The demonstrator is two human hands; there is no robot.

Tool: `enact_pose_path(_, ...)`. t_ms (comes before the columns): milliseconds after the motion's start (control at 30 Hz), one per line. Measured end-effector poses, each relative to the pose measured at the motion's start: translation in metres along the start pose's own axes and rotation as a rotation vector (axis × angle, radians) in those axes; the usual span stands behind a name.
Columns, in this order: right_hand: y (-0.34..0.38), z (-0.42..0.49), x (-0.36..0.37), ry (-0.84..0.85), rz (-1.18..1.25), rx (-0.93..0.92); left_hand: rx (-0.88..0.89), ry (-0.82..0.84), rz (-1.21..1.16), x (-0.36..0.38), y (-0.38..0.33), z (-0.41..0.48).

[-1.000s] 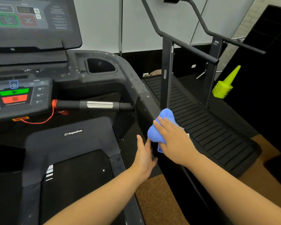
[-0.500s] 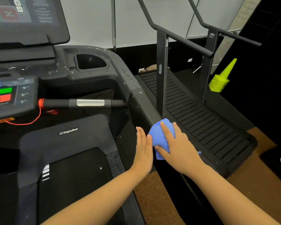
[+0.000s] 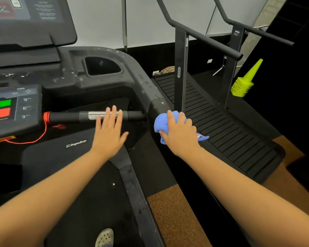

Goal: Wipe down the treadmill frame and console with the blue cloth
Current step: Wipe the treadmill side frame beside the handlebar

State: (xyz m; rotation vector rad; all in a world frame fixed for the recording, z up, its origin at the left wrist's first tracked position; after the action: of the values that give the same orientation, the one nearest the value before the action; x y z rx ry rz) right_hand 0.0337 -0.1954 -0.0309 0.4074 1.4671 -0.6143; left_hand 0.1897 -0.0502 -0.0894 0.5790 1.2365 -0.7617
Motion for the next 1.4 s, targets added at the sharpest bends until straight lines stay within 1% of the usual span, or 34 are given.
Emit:
enact_pose_path(167, 0.022, 0.034, 0.006, -0.041, -0.07, 0.031, 0.047, 0.009, 0.084, -0.002, 0.036, 0.031)
enact_pose_path(333, 0.048, 0.075, 0.003, -0.062, -0.139, 0.022, 0.089, -0.057, 0.053, -0.006, 0.037, 0.04)
enact_pose_path(400, 0.059, 0.094, 0.002, -0.077, -0.191, 0.025, 0.089, -0.06, 0.046, -0.007, 0.037, 0.04)
enact_pose_path(533, 0.067, 0.11, 0.004, -0.077, -0.21, 0.018, 0.106, -0.066, 0.055, -0.006, 0.038, 0.04)
enact_pose_path(600, 0.062, 0.104, 0.003, -0.071, -0.225, -0.062, 0.113, -0.075, 0.06, -0.007, 0.038, 0.04)
enact_pose_path(733, 0.05, 0.066, -0.001, 0.01, -0.251, -0.352, 0.136, -0.06, 0.061, -0.007, 0.038, 0.038)
enact_pose_path(800, 0.045, 0.034, -0.004, 0.007, -0.332, -0.471, 0.16, -0.075, 0.059, -0.007, 0.038, 0.039)
enact_pose_path(867, 0.045, 0.0, -0.004, -0.012, -0.415, -0.541, 0.181, -0.094, 0.045, -0.008, 0.039, 0.038)
enact_pose_path(967, 0.045, -0.049, 0.007, 0.034, -0.478, -0.561, 0.201, -0.101, 0.037, -0.008, 0.04, 0.038)
enact_pose_path(1067, 0.031, -0.106, 0.025, 0.081, -0.473, -0.572, 0.212, -0.095, 0.033, -0.01, 0.04, 0.038)
enact_pose_path(1133, 0.014, -0.146, 0.034, 0.111, -0.471, -0.541, 0.214, -0.085, 0.031, -0.01, 0.041, 0.038)
enact_pose_path(1200, -0.008, -0.179, 0.033, 0.108, -0.506, -0.471, 0.208, -0.074, 0.034, -0.01, 0.041, 0.038)
enact_pose_path(1267, -0.022, -0.203, 0.023, 0.063, -0.53, -0.38, 0.201, -0.067, 0.034, -0.009, 0.04, 0.038)
enact_pose_path(1400, -0.023, -0.201, 0.0, -0.036, -0.496, -0.157, 0.19, -0.062, 0.035, -0.01, 0.037, 0.038)
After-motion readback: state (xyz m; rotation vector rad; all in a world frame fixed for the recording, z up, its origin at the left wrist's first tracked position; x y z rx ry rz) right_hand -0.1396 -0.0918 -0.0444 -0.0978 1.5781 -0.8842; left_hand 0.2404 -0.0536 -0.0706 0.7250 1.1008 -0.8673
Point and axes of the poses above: each hand's wrist, its own z-axis towards the middle knuckle, its own x-axis out of the palm, y = z × x, the point moved 7 cm from there along z, towards the middle knuckle, and after that the axes turned 1 degree about y, right-handed, at the moved point
